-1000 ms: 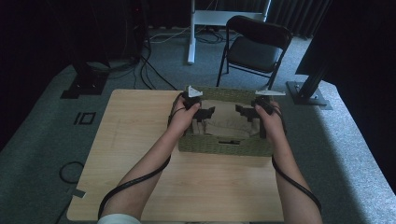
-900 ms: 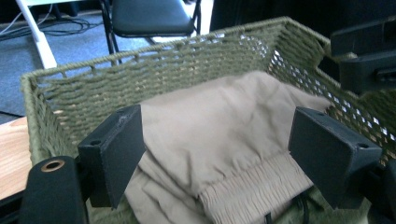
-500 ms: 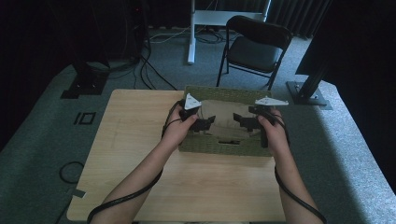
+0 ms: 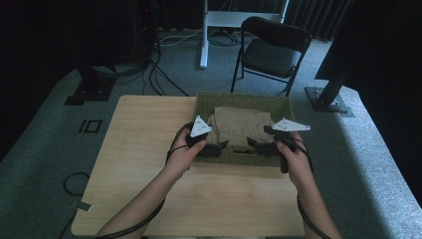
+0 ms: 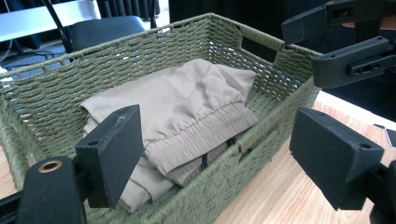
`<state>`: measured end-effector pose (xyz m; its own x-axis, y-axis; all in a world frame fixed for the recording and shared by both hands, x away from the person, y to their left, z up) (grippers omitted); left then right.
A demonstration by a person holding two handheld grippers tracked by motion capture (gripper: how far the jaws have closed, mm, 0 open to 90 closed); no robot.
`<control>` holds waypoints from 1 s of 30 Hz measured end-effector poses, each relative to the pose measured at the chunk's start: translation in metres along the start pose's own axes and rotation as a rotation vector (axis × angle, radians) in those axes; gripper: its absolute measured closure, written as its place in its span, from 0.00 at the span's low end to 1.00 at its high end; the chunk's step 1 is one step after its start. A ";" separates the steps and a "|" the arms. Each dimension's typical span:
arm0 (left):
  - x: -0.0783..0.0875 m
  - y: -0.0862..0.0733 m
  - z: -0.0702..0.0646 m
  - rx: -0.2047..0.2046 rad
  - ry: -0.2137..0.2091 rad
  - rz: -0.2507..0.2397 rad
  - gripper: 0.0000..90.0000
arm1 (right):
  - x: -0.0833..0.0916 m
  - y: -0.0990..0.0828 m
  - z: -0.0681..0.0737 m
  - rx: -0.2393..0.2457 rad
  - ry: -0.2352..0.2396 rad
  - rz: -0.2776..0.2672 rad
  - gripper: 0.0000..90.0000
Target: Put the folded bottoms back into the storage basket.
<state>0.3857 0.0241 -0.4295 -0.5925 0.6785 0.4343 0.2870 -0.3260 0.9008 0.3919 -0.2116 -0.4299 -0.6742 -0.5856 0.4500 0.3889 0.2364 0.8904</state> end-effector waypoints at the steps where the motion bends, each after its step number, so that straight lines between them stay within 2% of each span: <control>1: 0.002 -0.002 -0.002 -0.003 -0.006 0.001 0.21 | 0.001 -0.002 0.001 0.003 0.003 -0.001 0.16; 5: 0.006 -0.012 -0.008 -0.003 -0.020 0.002 0.21 | 0.006 -0.014 0.007 -0.001 0.018 -0.002 0.16; 7: 0.010 -0.018 -0.010 0.011 -0.026 -0.008 0.21 | 0.009 -0.022 0.011 0.001 0.022 -0.002 0.16; 10: 0.016 -0.026 -0.015 -0.010 -0.057 0.004 0.21 | 0.009 -0.035 0.015 0.015 0.013 0.003 0.15; 14: 0.021 -0.036 -0.018 -0.031 -0.054 0.011 0.21 | 0.005 -0.054 0.020 0.015 0.026 0.039 0.15; 18: 0.025 -0.048 -0.019 -0.005 -0.061 0.007 0.21 | 0.002 -0.070 0.023 0.002 0.033 0.057 0.15; 21: 0.026 -0.059 -0.018 0.016 -0.065 0.014 0.21 | 0.001 -0.080 0.024 0.011 0.029 0.068 0.15; 24: 0.026 -0.073 -0.014 0.022 -0.055 0.033 0.21 | -0.001 -0.089 0.024 0.009 0.019 0.071 0.15; 26: 0.025 -0.085 -0.008 0.062 -0.044 0.051 0.21 | -0.002 -0.095 0.025 -0.001 0.022 0.073 0.15; 30: 0.028 -0.102 -0.002 0.076 -0.023 0.074 0.21 | -0.005 -0.106 0.025 -0.001 0.016 0.091 0.15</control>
<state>0.3385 0.0744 -0.5091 -0.5502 0.6698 0.4987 0.3863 -0.3253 0.8631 0.3380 -0.2148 -0.5249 -0.6261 -0.5737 0.5281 0.4486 0.2889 0.8457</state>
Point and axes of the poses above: each handheld gripper's, and its own axes: x roughly backward along the jaws, y roughly out of its top, z roughly to its left, the point moved 4 cm from there along -x, roughly forward along the jaws
